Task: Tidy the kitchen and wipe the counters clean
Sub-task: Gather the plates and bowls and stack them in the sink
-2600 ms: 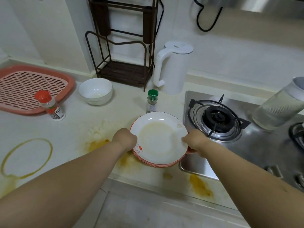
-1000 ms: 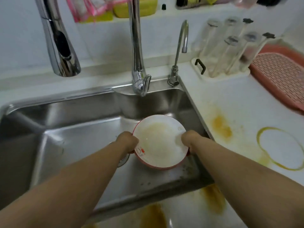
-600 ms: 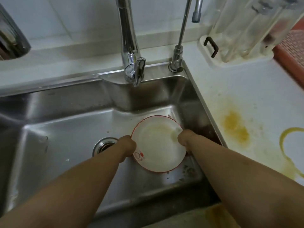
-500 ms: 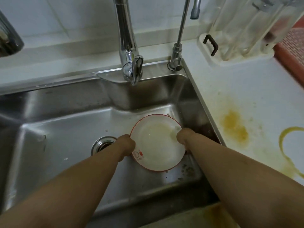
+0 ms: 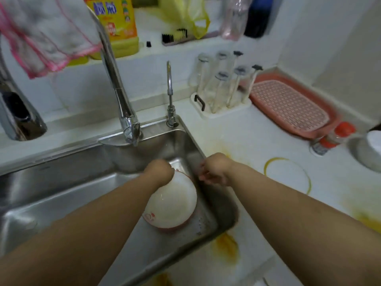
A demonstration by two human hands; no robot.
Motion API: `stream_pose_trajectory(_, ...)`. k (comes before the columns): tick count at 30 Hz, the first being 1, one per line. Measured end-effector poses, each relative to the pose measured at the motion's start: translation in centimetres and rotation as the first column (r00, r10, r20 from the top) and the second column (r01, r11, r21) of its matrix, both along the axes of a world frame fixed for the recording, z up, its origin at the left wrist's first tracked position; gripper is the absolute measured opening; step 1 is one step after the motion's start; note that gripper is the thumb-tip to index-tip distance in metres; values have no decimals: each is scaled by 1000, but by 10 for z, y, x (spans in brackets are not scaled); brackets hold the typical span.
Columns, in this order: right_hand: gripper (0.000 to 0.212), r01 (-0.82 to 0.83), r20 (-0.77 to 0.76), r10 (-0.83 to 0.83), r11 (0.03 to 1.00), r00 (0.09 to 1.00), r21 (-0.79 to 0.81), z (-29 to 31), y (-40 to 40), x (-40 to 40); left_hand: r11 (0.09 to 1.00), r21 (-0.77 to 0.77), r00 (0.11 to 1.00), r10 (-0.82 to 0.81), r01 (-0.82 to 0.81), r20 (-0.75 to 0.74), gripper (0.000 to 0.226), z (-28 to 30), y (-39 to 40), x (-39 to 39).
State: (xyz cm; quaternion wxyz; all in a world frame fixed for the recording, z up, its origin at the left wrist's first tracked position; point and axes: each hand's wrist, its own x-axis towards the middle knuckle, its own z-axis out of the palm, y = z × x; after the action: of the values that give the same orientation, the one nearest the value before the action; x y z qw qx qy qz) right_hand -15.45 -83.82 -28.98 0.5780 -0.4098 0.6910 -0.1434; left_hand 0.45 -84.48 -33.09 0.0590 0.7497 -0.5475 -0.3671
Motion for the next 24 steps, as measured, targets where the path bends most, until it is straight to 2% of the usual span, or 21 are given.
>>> stream_pose_trajectory(4, 27, 71, 14, -70, 994, 997, -78, 40, 17, -63, 987, -145, 992, -79, 64, -100, 29, 48, 3, -62)
stream_pose_trajectory(8, 16, 185, 41, -182, 976, 982, -115, 67, 39, -127, 969, -224, 969, -149, 103, -199, 27, 83, 9, -123)
stream_pose_trajectory(11, 15, 260, 76, -252, 955, 965, -139, 83, 65, -185, 958, -250, 943, -210, 144, -259, 24, 102, 15, -178)
stream_pose_trajectory(16, 18, 347, 63, -342, 933, 938, -96, 86, 121, -300, 949, -243, 912, -271, 200, -309, 19, 113, 38, -280)
stream_pose_trajectory(20, 16, 504, 52, -501, 858, 864, -101, 78, 165, -402, 925, -208, 867, -371, 317, -332, 15, 109, 70, -372)
stream_pose_trajectory(24, 12, 628, 65, -624, 772, 778, -98, 65, 184, -463, 901, -191, 832, -433, 390, -347, 4, 102, 90, -437)
